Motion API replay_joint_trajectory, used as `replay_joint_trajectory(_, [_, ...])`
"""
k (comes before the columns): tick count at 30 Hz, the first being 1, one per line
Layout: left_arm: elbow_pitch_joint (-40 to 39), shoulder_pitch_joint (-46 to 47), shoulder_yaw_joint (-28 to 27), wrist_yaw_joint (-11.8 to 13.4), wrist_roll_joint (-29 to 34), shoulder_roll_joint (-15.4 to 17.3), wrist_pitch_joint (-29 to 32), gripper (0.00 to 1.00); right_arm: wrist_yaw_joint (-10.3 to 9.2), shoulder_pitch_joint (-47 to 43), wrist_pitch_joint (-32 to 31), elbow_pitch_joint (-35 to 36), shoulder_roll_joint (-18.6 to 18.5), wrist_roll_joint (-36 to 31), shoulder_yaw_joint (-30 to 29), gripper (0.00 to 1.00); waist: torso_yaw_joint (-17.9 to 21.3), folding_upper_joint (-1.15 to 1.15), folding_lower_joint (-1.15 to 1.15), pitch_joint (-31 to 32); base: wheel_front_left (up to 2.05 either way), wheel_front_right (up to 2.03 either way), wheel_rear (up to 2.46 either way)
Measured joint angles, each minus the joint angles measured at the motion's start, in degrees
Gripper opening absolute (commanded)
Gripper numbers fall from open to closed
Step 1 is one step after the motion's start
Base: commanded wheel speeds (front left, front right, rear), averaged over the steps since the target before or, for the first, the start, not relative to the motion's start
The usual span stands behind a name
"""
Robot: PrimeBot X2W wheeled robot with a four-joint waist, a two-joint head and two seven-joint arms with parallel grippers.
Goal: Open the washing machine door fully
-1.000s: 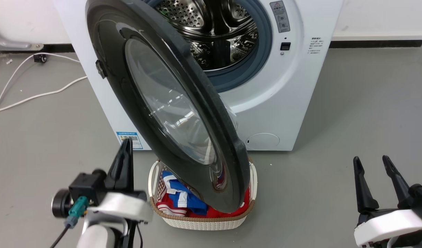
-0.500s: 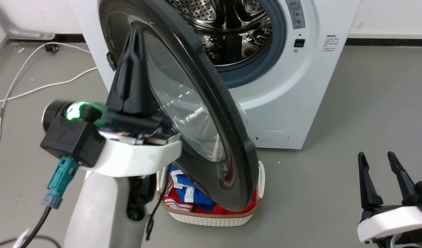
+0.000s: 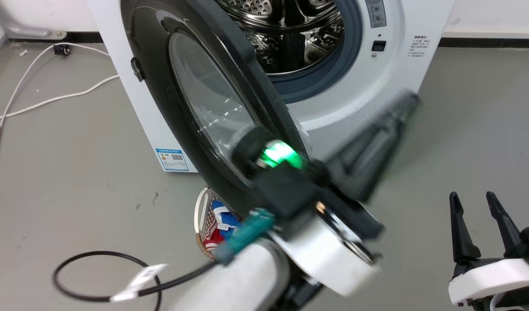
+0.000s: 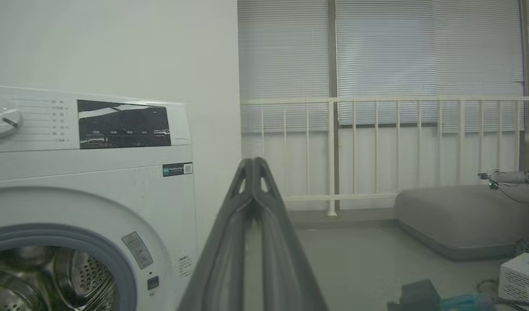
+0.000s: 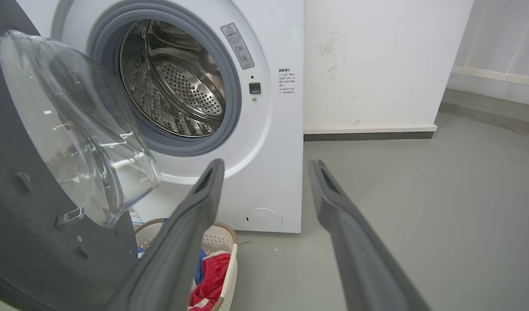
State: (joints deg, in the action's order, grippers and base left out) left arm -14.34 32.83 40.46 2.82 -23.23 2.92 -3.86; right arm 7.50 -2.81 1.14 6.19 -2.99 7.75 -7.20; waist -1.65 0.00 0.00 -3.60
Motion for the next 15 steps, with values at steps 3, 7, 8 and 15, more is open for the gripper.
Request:
replay_joint_trajectory(3, [2.3,-0.7,5.4,-0.3,-2.1,0.0,2.6,0.0,0.0,0.0,-0.2,-0.2,0.0,0.3,0.1,1.0,0.2,0.0,0.0,-0.4,0.0,0.0,0.0])
replay_joint_trajectory(7, [5.6,-2.9,10.2,-0.8,-3.1,0.0,5.5,0.0,0.0,0.0,-0.1,-0.4,0.0,0.4,0.1,1.0,0.2,0.0,0.01,-1.1,0.0,0.0,0.0])
replay_joint_trajectory(8, [6.3,-3.6,11.0,-0.8,-3.1,0.0,6.3,0.0,0.0,0.0,-0.1,-0.5,0.0,0.5,0.1,1.0,0.2,0.0,0.0,-1.3,0.0,0.0,0.0])
replay_joint_trajectory(15, [10.6,-7.5,14.2,-0.7,-3.7,1.8,8.4,0.0,0.0,0.0,0.0,-1.1,0.0,0.9,0.0,1.0,0.2,0.0,0.0,-1.9,0.0,0.0,0.0])
